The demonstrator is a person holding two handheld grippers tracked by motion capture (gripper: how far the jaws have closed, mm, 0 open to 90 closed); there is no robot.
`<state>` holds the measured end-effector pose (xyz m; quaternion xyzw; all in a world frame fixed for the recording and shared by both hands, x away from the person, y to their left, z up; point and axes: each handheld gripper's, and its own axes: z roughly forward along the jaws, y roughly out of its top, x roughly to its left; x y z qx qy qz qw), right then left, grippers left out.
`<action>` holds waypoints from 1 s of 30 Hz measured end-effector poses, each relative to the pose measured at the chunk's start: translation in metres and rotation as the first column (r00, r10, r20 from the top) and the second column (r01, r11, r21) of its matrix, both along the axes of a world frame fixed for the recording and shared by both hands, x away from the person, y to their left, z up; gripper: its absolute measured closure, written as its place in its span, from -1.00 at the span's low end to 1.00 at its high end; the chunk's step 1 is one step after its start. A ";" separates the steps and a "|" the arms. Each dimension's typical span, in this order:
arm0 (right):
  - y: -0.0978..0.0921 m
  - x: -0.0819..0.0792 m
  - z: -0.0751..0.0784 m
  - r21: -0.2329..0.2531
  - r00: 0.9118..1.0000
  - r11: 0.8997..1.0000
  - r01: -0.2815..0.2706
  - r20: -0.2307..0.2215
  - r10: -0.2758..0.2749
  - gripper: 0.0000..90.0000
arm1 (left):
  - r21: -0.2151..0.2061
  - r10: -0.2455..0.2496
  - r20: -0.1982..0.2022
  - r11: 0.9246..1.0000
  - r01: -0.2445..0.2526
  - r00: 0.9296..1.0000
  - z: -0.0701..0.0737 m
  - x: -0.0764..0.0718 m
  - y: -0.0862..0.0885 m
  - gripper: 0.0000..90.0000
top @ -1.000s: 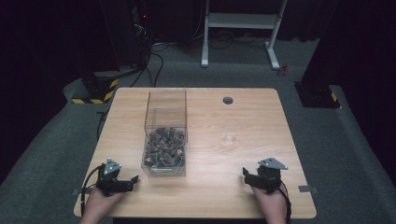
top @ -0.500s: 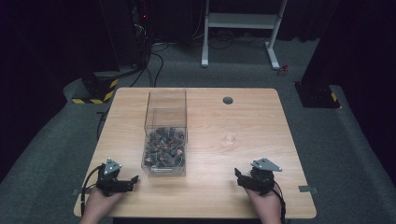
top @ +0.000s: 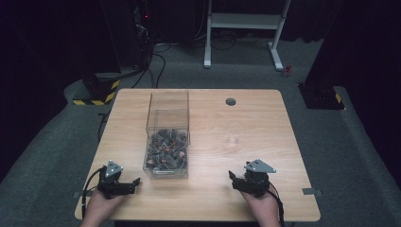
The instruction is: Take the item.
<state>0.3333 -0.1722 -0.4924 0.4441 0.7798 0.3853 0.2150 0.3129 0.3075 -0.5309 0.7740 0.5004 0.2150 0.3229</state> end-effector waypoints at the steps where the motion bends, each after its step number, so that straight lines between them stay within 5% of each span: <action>1: 0.001 0.001 0.001 0.000 1.000 1.000 -0.009 0.003 0.009 -0.47 | 0.000 0.000 0.000 1.000 0.000 1.000 0.000 0.000 0.000 -0.92; 17: 0.032 0.009 0.028 0.040 0.995 0.996 -0.083 0.050 0.081 -0.45 | 0.000 0.000 0.000 1.000 0.000 1.000 0.000 0.000 0.000 -0.92; 30: 0.060 0.007 0.028 0.032 0.990 0.989 -0.142 0.015 0.141 -0.44 | -0.004 0.005 0.000 1.000 -0.005 1.000 0.000 0.000 -0.001 -0.92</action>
